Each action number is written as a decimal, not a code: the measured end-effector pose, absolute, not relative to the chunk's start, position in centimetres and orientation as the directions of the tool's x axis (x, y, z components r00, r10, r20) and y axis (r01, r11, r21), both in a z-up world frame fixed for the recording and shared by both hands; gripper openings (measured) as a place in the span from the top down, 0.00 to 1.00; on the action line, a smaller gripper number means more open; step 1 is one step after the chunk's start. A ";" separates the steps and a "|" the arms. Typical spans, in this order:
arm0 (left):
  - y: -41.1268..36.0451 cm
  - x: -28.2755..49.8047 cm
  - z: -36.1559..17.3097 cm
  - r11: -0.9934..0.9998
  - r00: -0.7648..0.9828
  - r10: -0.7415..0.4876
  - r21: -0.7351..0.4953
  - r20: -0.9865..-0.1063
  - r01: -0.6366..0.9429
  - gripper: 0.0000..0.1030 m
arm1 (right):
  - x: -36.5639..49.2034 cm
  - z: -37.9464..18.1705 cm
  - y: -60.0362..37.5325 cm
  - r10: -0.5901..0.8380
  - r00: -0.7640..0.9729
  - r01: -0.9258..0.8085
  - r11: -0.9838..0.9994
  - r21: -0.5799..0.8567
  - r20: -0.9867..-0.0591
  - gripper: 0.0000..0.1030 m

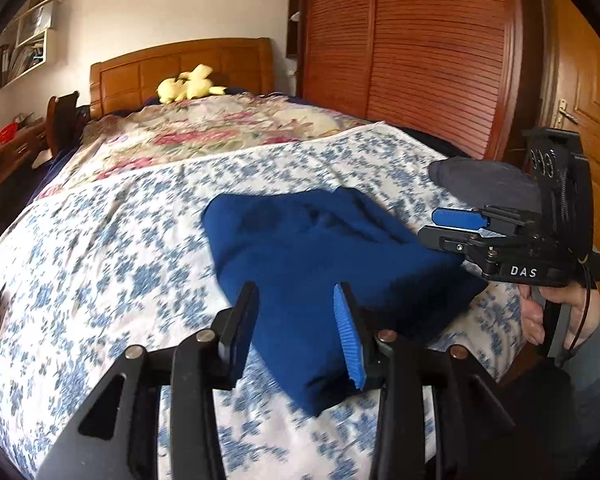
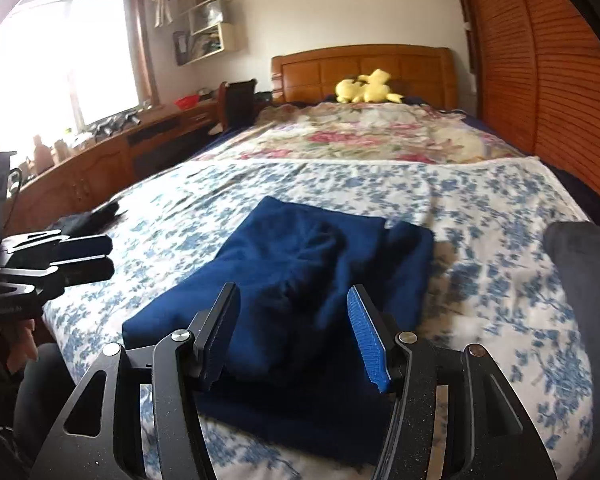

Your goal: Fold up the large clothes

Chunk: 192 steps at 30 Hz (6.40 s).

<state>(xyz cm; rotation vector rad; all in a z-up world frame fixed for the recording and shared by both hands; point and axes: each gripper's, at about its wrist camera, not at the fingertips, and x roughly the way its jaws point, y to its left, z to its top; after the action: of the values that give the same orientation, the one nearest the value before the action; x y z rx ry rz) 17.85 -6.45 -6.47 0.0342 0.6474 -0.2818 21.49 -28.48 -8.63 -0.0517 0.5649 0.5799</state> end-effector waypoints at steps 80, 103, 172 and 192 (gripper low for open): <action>-0.1 13.3 -9.3 0.971 0.771 -0.235 -0.117 -0.591 0.207 0.59 | 17.6 -10.8 -19.8 0.497 0.608 -0.622 0.783 0.018 -0.619 0.59; -2.4 17.6 -10.1 0.957 0.754 -0.276 -0.099 -0.596 0.272 0.50 | 16.1 -11.6 -27.5 0.377 0.679 -0.481 0.877 0.006 -0.630 0.53; -6.7 46.3 -15.0 0.944 0.571 -0.312 -0.180 -0.760 0.276 0.91 | 21.8 -17.7 -31.0 0.444 0.594 -0.362 0.892 0.269 -0.671 0.44; -5.5 34.2 -3.6 0.946 0.731 -0.286 -0.060 -0.620 0.319 0.93 | 18.4 -9.2 -31.6 0.469 0.691 -0.440 0.877 0.194 -0.551 0.83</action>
<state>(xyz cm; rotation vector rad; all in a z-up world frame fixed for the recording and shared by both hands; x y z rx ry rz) 34.24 -5.50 -3.56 0.0522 0.6736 -0.3332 18.38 -31.60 -9.23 0.0479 0.6285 0.5082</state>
